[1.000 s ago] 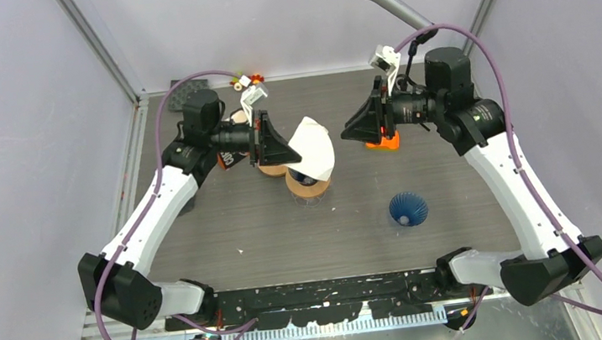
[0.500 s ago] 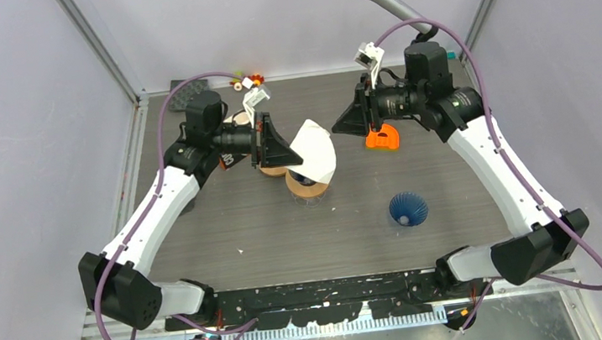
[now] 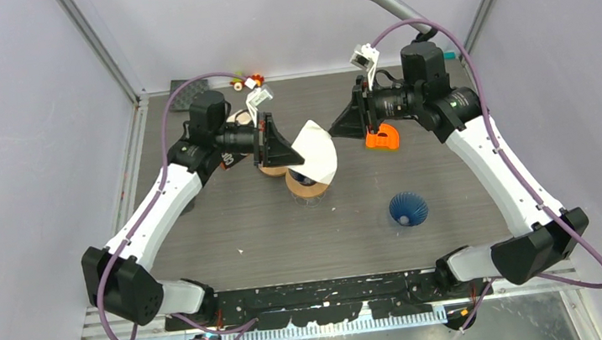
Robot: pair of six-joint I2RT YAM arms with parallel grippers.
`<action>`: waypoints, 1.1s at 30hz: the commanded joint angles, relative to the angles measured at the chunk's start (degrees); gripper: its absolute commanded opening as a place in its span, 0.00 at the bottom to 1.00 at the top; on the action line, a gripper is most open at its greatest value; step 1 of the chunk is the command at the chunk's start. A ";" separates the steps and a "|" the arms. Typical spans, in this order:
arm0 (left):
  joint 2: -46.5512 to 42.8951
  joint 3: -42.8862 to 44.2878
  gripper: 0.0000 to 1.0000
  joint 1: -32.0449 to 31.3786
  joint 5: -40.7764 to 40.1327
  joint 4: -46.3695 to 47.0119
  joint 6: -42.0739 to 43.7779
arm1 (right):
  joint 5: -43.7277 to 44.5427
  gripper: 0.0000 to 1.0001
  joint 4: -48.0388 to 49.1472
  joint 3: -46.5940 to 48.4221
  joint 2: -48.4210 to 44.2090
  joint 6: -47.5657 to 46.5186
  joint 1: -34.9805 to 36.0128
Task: Place the coffee filter in the dripper
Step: Pick up the coffee filter from the coffee filter holder.
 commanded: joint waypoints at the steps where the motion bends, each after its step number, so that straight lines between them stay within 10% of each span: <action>1: -0.17 0.76 0.00 -0.14 -0.21 1.62 1.26 | -2.93 0.37 2.51 0.57 -1.43 1.44 0.36; 33: 1.47 1.67 0.00 -0.17 -5.38 -1.31 3.69 | -4.98 0.35 6.25 -4.41 -2.02 3.21 1.73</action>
